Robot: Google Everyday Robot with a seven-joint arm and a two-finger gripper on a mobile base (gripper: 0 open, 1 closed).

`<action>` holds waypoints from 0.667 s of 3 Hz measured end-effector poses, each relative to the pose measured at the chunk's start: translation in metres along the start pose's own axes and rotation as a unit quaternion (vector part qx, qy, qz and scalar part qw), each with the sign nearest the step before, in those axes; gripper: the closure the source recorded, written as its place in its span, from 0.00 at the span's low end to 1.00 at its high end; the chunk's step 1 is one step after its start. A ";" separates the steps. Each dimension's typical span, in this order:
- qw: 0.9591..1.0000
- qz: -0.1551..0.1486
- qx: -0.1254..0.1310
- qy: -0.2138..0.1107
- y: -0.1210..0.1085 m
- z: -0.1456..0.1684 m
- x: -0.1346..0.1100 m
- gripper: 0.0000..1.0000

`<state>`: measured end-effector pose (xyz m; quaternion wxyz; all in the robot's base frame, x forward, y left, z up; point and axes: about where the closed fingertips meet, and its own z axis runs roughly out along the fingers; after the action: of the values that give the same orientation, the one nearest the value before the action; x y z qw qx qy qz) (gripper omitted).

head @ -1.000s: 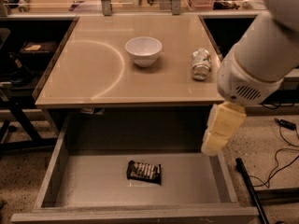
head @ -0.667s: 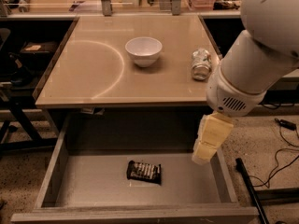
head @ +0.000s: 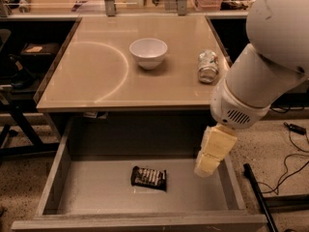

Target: Pick rxbar chocolate from top drawer and place on counter

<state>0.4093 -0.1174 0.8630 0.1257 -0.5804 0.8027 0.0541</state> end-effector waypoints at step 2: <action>0.999 0.029 -0.014 -0.036 0.018 0.073 -0.001 0.00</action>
Offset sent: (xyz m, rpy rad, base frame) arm -0.0088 0.0334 -0.1141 0.1156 0.0329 -0.0691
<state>0.4026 -0.0939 0.7915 0.1445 -0.5559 0.8137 0.0894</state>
